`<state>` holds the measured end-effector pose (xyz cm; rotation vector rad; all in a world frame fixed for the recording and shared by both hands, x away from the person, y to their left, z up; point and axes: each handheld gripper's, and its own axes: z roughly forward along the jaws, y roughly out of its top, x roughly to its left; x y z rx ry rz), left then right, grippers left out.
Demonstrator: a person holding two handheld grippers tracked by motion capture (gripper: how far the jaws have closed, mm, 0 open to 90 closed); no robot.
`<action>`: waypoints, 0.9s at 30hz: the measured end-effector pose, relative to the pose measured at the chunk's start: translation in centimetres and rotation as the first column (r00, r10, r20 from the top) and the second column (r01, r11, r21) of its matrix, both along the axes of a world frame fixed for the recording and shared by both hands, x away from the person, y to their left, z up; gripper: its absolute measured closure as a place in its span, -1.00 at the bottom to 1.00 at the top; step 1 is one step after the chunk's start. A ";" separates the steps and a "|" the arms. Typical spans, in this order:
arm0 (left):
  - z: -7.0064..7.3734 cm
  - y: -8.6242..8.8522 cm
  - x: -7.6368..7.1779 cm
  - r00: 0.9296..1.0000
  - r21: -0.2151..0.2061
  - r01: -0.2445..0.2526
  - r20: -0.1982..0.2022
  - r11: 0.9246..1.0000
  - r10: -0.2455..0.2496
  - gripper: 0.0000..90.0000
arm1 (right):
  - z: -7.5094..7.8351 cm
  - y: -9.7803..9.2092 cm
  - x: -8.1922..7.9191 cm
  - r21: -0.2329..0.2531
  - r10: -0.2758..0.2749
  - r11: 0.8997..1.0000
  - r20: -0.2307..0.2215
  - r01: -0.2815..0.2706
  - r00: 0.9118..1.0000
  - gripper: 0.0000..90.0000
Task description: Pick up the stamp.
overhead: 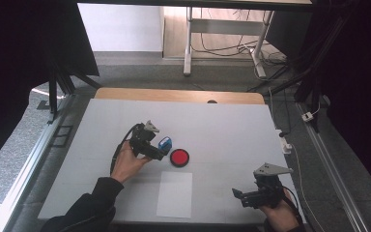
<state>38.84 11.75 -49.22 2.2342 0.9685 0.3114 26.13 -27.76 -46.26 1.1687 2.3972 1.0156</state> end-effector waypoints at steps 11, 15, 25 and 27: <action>-0.9 -1.1 1.5 1.000 0.043 0.002 -0.007 0.999 -0.001 -0.72 | 0.0 0.0 0.0 0.001 0.001 1.000 0.001 -0.001 1.000 -1.00; -0.9 -1.1 1.5 1.000 0.042 0.002 -0.006 0.999 -0.001 -0.37 | 0.0 0.0 0.0 0.002 0.002 1.000 0.001 -0.002 1.000 -1.00; -0.7 -1.1 1.5 0.999 0.025 0.028 -0.032 0.999 -0.028 0.32 | 0.0 0.0 0.0 -0.001 0.002 1.000 0.000 -0.002 1.000 -1.00; -0.7 -1.2 1.5 0.999 0.032 0.035 -0.034 0.999 -0.034 0.45 | 0.0 0.0 0.0 -0.001 0.002 1.000 0.000 -0.002 1.000 -1.00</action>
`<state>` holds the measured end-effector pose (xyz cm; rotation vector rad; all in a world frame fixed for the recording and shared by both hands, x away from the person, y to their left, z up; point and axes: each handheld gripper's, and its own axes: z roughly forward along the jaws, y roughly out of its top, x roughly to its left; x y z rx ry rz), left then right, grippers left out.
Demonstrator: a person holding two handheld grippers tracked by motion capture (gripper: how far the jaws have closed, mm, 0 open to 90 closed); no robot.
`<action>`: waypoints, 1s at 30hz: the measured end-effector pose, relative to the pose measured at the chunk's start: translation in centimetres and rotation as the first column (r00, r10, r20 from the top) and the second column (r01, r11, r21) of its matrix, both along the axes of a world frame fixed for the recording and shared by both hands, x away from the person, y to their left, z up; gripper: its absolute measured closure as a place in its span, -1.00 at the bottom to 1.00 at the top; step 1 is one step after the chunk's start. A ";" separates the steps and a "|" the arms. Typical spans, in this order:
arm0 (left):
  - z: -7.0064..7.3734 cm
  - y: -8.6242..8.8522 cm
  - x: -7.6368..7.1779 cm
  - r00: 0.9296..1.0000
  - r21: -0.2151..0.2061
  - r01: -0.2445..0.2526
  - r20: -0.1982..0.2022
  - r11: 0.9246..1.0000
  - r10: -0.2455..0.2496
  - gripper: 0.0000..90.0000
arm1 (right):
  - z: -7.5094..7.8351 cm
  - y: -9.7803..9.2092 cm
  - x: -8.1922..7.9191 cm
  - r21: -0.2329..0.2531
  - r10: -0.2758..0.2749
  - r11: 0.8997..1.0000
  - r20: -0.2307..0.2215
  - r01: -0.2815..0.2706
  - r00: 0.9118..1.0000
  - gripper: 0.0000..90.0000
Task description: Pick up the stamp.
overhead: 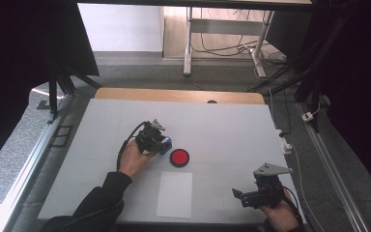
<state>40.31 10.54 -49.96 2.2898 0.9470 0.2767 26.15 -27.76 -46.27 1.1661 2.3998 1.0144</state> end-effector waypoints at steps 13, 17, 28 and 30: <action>0.4 0.0 -0.1 1.000 -0.001 -0.010 -0.003 1.000 0.010 0.56 | 0.0 0.0 0.0 -0.001 0.002 1.000 -0.001 -0.002 1.000 -1.00; 0.8 0.1 -0.2 1.000 -0.014 -0.011 -0.004 1.000 0.011 0.56 | 0.0 0.0 0.0 -0.001 0.002 1.000 -0.001 -0.002 1.000 -1.00; 2.3 0.7 -1.4 1.000 -0.029 0.002 0.013 1.000 -0.002 0.56 | 0.0 0.0 0.0 0.000 -0.001 1.000 -0.002 0.001 1.000 -1.00; 2.7 0.8 -1.7 1.000 -0.034 0.002 0.010 0.999 -0.002 0.56 | 0.0 0.0 0.0 0.001 -0.001 1.000 -0.003 0.001 1.000 -1.00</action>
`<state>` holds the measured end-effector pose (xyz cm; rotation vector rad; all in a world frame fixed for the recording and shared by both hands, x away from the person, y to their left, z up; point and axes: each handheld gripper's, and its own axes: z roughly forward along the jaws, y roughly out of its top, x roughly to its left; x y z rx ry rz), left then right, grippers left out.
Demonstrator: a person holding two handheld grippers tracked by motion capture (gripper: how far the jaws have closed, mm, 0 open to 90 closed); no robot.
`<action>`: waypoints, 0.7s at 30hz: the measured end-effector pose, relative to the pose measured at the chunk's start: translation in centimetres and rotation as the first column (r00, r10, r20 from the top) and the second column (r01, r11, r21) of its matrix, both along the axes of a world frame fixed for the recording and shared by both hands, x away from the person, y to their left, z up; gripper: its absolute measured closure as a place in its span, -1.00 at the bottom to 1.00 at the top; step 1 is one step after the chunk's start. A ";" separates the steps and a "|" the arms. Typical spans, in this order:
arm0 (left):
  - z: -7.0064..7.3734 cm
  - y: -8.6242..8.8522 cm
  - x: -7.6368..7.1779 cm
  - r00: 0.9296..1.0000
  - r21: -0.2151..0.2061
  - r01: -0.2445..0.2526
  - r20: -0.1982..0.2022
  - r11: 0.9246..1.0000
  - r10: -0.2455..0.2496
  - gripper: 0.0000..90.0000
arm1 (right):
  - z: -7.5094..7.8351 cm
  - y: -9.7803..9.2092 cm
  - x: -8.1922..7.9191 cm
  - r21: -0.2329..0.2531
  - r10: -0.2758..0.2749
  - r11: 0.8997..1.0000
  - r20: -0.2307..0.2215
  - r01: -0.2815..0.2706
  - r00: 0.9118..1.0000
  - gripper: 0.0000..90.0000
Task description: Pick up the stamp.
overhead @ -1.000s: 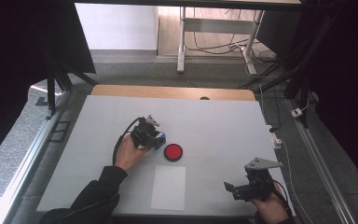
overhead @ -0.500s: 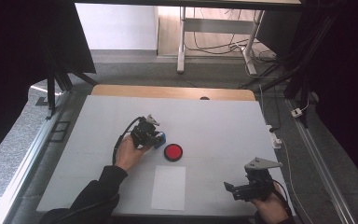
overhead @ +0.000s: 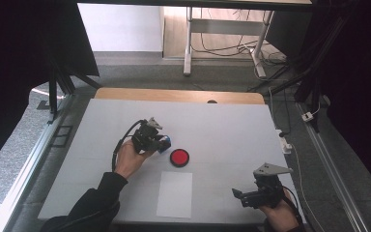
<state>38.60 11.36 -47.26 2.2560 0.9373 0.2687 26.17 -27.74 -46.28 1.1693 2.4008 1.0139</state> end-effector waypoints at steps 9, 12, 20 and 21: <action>1.7 0.7 -1.7 1.000 -0.045 0.021 -0.003 0.999 -0.021 0.56 | 0.0 0.0 0.0 -0.002 0.002 1.000 0.002 -0.002 1.000 -1.00; 1.9 0.9 -2.2 0.999 -0.053 0.037 -0.008 0.998 -0.038 0.56 | 0.0 0.0 0.0 0.000 0.002 1.000 0.000 -0.002 1.000 -1.00; 2.4 1.4 -3.5 0.998 -0.106 0.055 -0.037 0.993 -0.059 0.56 | 0.0 0.1 0.1 -0.002 0.004 1.000 0.001 -0.004 1.000 -1.00; 2.5 1.5 -3.6 0.997 -0.105 0.060 -0.038 0.993 -0.064 0.56 | 0.0 0.1 0.0 -0.002 0.004 1.000 0.001 -0.004 1.000 -1.00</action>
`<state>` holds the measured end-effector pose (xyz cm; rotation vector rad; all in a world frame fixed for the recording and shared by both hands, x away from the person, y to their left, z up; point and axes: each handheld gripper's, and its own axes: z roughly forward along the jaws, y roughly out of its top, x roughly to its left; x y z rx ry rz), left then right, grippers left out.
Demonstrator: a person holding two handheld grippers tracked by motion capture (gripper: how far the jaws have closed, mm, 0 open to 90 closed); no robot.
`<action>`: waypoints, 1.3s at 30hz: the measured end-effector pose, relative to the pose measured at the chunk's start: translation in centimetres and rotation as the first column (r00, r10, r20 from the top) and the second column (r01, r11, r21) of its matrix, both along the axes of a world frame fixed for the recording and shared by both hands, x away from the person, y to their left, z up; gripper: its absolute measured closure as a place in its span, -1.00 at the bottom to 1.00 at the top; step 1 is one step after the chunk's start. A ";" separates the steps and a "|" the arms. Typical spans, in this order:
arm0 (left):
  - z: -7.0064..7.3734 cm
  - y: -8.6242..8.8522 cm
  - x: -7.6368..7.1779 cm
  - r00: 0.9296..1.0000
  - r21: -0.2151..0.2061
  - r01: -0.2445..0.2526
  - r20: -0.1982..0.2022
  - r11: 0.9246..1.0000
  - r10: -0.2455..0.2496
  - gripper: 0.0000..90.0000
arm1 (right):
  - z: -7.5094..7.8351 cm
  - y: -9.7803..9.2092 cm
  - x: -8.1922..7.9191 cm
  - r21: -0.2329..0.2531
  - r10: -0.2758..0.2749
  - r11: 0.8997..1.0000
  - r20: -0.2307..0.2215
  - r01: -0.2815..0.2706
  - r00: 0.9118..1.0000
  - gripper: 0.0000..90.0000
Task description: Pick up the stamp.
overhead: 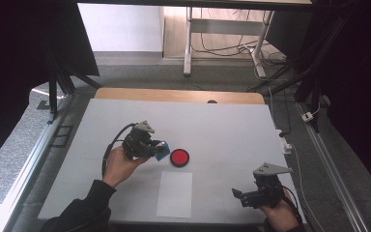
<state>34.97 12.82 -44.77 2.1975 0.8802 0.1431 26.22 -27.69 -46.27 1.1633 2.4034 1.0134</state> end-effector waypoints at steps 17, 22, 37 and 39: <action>0.9 0.9 -2.6 0.997 -0.078 0.071 0.006 0.994 -0.071 0.56 | 0.0 0.0 -0.1 0.004 0.003 1.000 0.006 -0.003 1.000 -1.00; 1.0 1.0 -3.5 0.996 -0.099 0.087 0.018 0.991 -0.086 0.56 | 0.0 0.0 -0.1 0.003 0.003 1.000 0.007 -0.003 1.000 -1.00; 1.6 1.0 -5.7 0.991 -0.175 0.131 0.056 0.976 -0.123 0.56 | 0.1 0.0 -0.1 -0.001 0.005 1.000 0.014 -0.005 1.000 -1.00; 1.7 0.7 -6.1 0.989 -0.166 0.145 0.063 0.975 -0.136 0.56 | 0.1 0.0 -0.1 -0.002 0.008 1.000 0.015 -0.008 1.000 -1.00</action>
